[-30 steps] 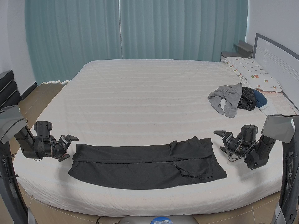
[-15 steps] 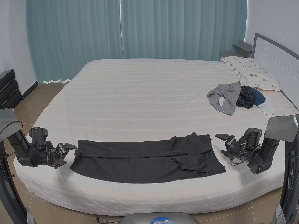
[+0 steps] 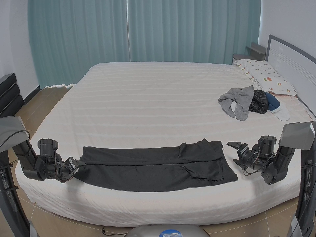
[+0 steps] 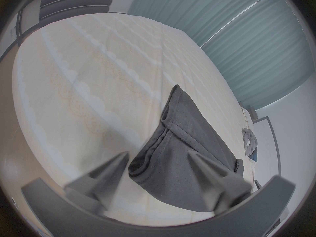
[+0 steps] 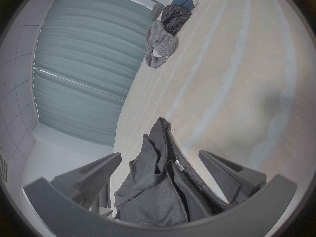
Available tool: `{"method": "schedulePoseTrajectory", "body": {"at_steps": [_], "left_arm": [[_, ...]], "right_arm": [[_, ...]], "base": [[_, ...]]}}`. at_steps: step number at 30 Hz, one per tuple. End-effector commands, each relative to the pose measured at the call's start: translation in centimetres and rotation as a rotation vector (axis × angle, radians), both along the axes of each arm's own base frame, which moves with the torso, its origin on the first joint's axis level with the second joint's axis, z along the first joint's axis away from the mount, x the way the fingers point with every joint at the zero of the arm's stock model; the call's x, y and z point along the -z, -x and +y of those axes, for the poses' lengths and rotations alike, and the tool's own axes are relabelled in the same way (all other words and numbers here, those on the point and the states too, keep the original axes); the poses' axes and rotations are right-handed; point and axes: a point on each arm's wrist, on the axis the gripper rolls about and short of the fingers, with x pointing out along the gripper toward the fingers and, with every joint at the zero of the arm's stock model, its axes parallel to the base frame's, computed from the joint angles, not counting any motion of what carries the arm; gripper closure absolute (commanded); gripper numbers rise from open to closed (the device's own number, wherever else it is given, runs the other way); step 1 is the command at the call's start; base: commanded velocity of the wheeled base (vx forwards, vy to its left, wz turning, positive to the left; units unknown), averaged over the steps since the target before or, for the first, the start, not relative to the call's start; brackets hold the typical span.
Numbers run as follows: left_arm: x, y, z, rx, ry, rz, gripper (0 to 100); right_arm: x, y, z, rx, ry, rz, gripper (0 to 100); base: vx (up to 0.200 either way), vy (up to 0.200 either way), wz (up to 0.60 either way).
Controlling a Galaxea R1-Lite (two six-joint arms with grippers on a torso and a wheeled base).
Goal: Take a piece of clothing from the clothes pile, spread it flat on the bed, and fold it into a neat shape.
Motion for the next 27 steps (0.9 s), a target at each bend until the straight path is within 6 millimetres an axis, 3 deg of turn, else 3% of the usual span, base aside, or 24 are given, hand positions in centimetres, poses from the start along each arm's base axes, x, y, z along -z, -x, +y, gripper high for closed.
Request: {"method": "schedulePoseTrajectory", "body": {"at_steps": [1,9,27], "left_arm": [[0.2,0.1,-0.1,-0.008,-0.014,0.013,100],[0.2,1.3,-0.3,0.041,-0.109,0.141,100],[-0.9,1.5,0.6,0.001,-0.126,0.143,100]], "right_arm": [[0.1,0.0,0.0,-0.001,0.0,0.003,0],[0.1,-0.1,0.0,0.0,0.001,0.001,0],[0.0,0.0,0.0,0.001,0.002,0.0,0]], "base": [[0.0,0.0,0.0],[0.0,0.0,0.0],[0.0,0.0,0.0]]}}
